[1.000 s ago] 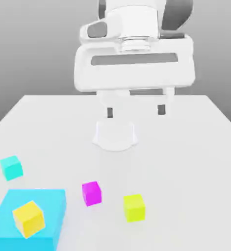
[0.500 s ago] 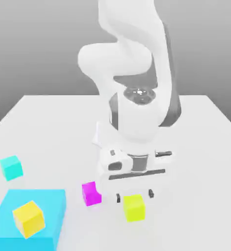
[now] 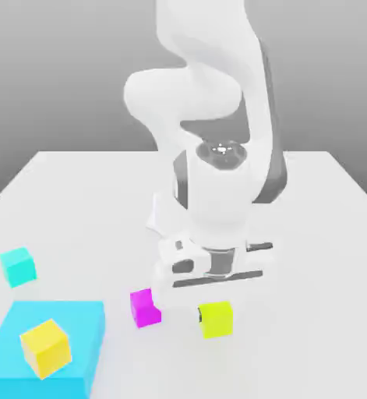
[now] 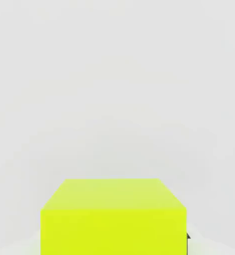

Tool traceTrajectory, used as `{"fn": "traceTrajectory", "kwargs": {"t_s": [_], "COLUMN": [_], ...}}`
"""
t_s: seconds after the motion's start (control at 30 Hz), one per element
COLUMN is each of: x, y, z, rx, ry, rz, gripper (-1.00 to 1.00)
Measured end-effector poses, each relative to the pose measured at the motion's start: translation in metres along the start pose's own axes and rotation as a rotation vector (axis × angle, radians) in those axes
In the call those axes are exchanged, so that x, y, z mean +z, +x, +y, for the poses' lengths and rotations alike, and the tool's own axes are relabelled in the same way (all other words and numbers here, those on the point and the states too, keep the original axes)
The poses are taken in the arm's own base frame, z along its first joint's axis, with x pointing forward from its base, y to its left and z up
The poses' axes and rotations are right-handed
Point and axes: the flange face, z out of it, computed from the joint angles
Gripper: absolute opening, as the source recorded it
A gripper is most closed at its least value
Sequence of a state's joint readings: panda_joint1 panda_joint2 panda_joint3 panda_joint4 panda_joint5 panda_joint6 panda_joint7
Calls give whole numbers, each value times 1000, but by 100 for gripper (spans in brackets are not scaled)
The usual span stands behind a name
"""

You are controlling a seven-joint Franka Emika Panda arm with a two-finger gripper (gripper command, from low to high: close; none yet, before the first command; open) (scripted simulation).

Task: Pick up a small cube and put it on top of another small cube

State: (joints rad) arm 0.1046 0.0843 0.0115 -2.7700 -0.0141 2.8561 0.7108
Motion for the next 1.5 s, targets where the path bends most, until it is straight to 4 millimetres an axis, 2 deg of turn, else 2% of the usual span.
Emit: {"fn": "traceTrajectory", "kwargs": {"t_s": [0.3, 0.43, 0.57, 0.83, 0.97, 1.13, 1.23, 1.5], "x": [-38, -51, -61, -71, -70, -61, -55, -29], "y": [71, 92, 104, 106, 96, 72, 68, 71], "z": [97, 146, 195, 298, 351, 413, 424, 426], "rx": [-141, -217, -299, -459, -532, -622, -634, -636], "ry": [-18, -28, -35, -37, -27, -3, -1, -2], "rz": [45, 54, 57, 40, 24, 0, 4, 14], "gripper": [-100, -100, -100, -100, -100, -100, -100, -100]}}
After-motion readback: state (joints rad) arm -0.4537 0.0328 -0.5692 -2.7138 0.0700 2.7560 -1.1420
